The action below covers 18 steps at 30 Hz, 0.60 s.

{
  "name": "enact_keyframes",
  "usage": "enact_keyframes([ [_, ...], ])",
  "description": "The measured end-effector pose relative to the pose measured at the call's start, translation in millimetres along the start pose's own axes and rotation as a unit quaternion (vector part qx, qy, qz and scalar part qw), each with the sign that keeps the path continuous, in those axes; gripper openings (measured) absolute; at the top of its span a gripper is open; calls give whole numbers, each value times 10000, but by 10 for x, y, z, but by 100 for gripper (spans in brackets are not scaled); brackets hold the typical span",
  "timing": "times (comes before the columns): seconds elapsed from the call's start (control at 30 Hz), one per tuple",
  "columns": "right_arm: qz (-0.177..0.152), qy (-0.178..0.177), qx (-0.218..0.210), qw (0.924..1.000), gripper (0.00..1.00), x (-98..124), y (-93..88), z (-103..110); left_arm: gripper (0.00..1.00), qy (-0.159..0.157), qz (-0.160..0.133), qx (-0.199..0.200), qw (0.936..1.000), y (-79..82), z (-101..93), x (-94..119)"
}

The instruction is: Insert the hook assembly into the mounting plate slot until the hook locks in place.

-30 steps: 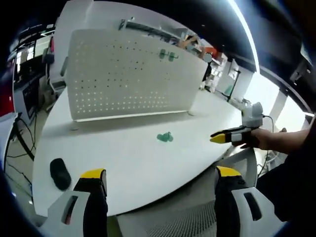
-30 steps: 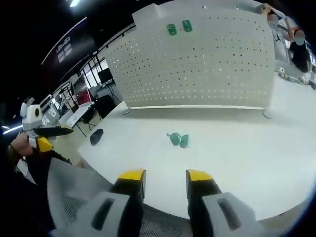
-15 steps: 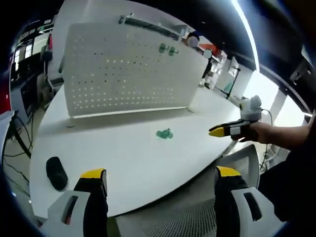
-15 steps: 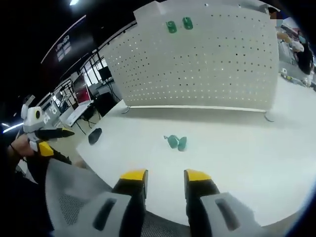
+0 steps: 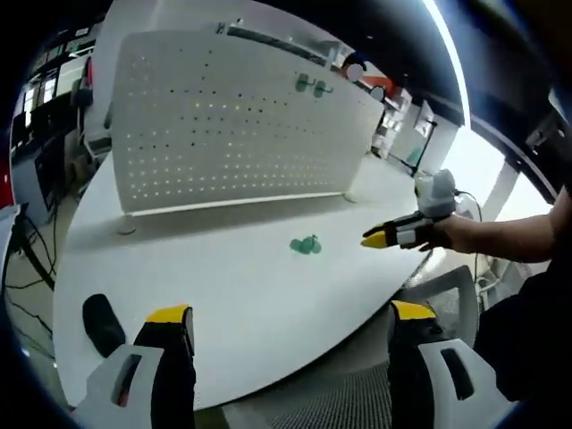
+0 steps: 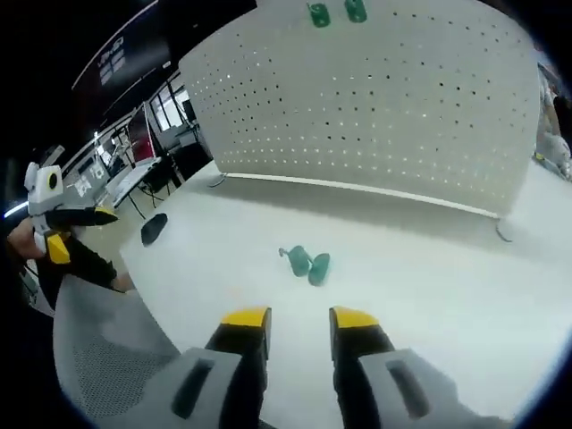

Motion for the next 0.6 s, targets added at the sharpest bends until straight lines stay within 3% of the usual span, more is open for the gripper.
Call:
enact_keyframes([
  [0.6,439,55,304,9986,21,-637,164,-173,91,11,341,89,9994,-120,176,-171],
])
Point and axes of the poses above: the point that each gripper's makers call its tool centre point, and the gripper's own axes: x roughly backward along the fingers, z roughly to its left, y roughly out of its top, the point moved 1 cm from there along x, roughly backward along the fingers, and after that the axes turned 2 degrees about z, right-handed, at the moved point
